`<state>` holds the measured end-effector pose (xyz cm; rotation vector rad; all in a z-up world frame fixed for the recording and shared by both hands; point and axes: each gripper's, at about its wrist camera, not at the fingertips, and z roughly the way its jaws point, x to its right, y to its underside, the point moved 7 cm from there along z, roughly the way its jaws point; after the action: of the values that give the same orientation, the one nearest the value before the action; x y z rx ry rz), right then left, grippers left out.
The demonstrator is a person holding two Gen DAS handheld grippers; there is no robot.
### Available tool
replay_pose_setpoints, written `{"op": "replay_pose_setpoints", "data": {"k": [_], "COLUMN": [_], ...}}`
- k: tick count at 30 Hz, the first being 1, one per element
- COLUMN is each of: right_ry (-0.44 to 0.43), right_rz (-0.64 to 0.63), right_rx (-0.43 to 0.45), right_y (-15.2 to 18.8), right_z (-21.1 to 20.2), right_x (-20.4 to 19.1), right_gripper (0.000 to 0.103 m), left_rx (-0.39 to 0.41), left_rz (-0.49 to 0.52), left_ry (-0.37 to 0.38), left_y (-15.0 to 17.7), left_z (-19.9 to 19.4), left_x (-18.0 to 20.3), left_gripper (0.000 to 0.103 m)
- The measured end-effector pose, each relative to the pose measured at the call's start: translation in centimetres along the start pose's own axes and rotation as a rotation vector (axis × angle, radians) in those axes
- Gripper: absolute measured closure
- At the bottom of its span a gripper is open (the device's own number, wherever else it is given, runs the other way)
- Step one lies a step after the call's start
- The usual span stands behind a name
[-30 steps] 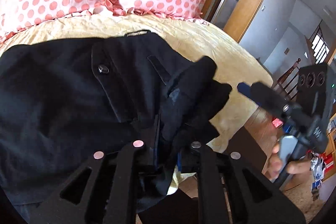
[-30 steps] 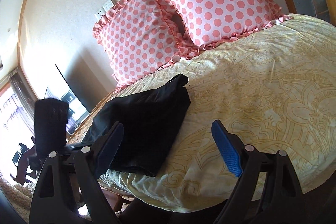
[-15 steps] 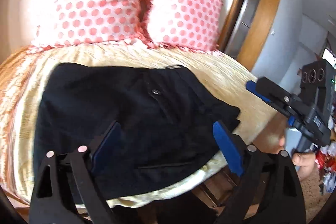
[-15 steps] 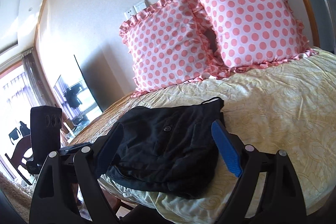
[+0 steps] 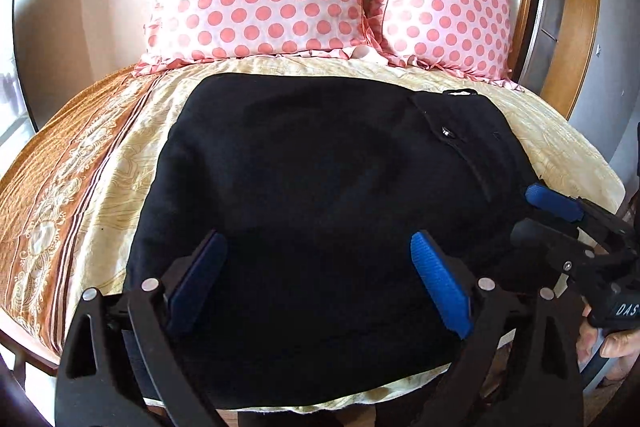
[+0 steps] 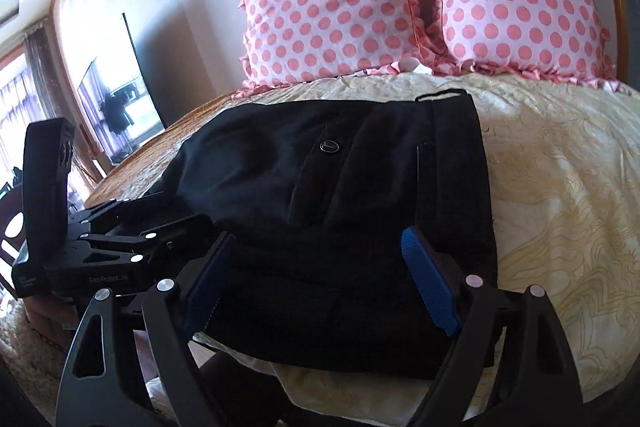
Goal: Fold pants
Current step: 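Move the right tool onto the folded pants edge and close on it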
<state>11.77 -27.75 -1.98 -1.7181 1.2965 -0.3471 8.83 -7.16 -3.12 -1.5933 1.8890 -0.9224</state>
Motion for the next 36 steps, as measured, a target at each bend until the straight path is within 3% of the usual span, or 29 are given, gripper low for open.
{"op": "replay_pose_setpoints", "data": {"k": [3,9,14,17,20,24,28,32,36], "right_ry": [0.035,0.025,0.097,0.142,0.099,0.094,0.106,0.116,0.078], "right_rz": [-0.029,-0.033,-0.093,-0.151,-0.099,-0.045,0.021,0.094,0.174], "right_rx": [-0.001,0.131,0.052,0.079,0.093,0.16,0.06,-0.047,-0.094], "right_y": [-0.1,-1.3,1.4,1.8,0.5,-2.7,-4.5,-4.7,-4.3], "right_z": [0.0,-3.1,-1.0,-1.0,-2.2,-4.8,-3.2,-0.5,1.3], "right_x": [-0.5,-1.4,-1.7,-2.1,-1.8,-0.2,2.6,5.1,6.5], "right_gripper": [0.016,0.016,0.016,0.016,0.016,0.011,0.01,0.01,0.013], "left_rx": [0.008,0.088,0.056,0.056,0.045,0.09,0.058,0.033,0.014], "left_rz": [0.0,-0.007,-0.008,0.022,0.001,0.01,-0.01,-0.061,-0.078], "left_ry": [-0.004,-0.036,-0.07,-0.114,-0.101,-0.193,-0.234,-0.195,-0.178], "left_y": [-0.3,-0.3,1.4,1.3,0.8,-0.6,-1.2,-1.0,-0.6], "left_z": [-0.6,-3.9,-2.6,-2.4,-3.0,-4.2,-3.4,-3.0,-2.7], "left_x": [0.0,-0.5,-1.0,-0.6,-1.1,-3.0,-4.8,-5.6,-5.9], "left_gripper": [0.009,0.004,0.002,0.002,0.002,0.002,0.002,0.002,0.002]}}
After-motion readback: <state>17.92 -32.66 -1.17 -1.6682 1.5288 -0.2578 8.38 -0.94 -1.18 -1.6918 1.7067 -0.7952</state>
